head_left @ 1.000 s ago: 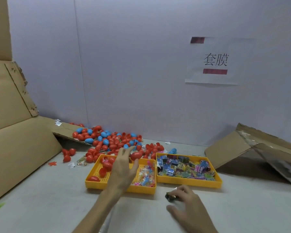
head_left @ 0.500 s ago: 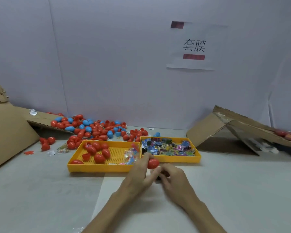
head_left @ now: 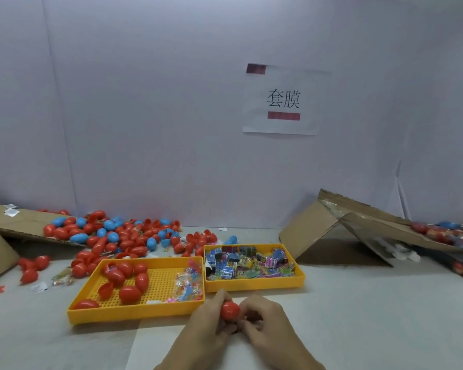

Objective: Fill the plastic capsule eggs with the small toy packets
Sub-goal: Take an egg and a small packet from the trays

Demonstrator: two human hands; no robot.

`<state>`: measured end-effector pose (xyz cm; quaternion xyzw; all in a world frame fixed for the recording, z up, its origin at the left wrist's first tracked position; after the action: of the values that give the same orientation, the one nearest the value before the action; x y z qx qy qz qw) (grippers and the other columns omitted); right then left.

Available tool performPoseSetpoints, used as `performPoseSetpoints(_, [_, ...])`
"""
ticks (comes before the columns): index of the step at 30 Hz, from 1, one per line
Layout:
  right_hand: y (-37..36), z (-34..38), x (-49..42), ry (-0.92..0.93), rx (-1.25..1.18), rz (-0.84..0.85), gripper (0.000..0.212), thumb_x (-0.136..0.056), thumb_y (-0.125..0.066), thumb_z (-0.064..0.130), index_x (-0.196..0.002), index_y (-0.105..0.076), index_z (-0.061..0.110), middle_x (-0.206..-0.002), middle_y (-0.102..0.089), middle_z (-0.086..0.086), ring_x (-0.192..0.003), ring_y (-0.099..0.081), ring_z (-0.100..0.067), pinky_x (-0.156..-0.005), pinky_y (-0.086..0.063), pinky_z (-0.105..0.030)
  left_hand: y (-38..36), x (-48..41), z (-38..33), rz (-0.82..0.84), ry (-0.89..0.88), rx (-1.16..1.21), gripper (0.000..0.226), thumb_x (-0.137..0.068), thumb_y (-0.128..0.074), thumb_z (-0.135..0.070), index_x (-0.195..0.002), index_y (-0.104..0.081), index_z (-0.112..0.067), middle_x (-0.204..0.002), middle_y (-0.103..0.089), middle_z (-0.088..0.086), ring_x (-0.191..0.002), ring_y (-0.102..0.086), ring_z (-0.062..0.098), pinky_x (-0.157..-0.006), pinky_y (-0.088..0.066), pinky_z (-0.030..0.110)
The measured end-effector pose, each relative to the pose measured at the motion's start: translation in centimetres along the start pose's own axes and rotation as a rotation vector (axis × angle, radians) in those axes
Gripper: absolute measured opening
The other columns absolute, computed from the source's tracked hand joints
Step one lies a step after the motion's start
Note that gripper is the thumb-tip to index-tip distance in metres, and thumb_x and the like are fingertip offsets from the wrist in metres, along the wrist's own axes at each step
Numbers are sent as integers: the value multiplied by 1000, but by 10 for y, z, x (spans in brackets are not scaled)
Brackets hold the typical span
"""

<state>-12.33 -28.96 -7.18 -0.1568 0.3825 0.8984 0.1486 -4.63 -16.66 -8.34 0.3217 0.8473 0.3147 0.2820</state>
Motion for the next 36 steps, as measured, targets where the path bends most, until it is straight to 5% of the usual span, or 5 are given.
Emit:
performPoseSetpoints(8, [-5, 3, 1, 40, 8, 10, 35, -81, -64, 10, -112, -72, 25, -104, -69, 12, -96, -63, -1, -80, -49, -14, 3, 1, 2, -23, -3, 32, 37, -84, -76, -15, -105, -49, -26, -103, -65, -9, -96, -62, 9, -83, -49, 18])
performPoseSetpoints(17, [-7, -1, -1, 108, 99, -19, 21, -76, -64, 7, -88, -75, 19, -93, -69, 7, -84, -63, -2, -71, -49, -13, 2, 0, 7, -41, 46, 95, 35, -77, -77, -16, -97, -50, -26, -95, -66, -11, -88, -62, 6, -79, -51, 25])
performPoseSetpoints(26, [1, 5, 9, -29, -130, -40, 27, -71, -74, -3, -68, -74, 24, -91, -69, 17, -88, -67, -11, -65, -52, -28, 6, 7, 3, -92, 0, 112, 35, -80, -81, -17, -95, -51, -25, -90, -63, -11, -82, -59, 6, -66, -43, 15])
performPoseSetpoints(32, [15, -3, 6, -194, -635, -96, 9, -78, -74, 1, -80, -67, 5, -83, -72, -17, -75, -68, -23, -65, -53, -29, 7, 7, 2, -93, 5, 140, 37, -81, -82, -23, -91, -48, -33, -88, -61, -16, -79, -57, 1, -65, -41, 10])
performPoseSetpoints(36, [20, -21, 6, -346, -829, -211, 8, -85, -68, -6, -88, -66, 1, -76, -71, -13, -66, -67, -22, -63, -53, -28, 8, 11, -6, -55, -30, 193, 36, -82, -82, -30, -96, -48, -33, -91, -63, -12, -78, -58, 3, -67, -42, 12])
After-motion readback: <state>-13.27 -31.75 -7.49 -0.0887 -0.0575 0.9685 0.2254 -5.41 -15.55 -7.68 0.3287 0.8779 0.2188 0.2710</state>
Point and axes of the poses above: each hand's wrist, its own x-axis away from the middle knuckle, its own y-axis out of the back of the hand, z = x × y, the point moved 6 cm from there along -x, towards the middle knuckle
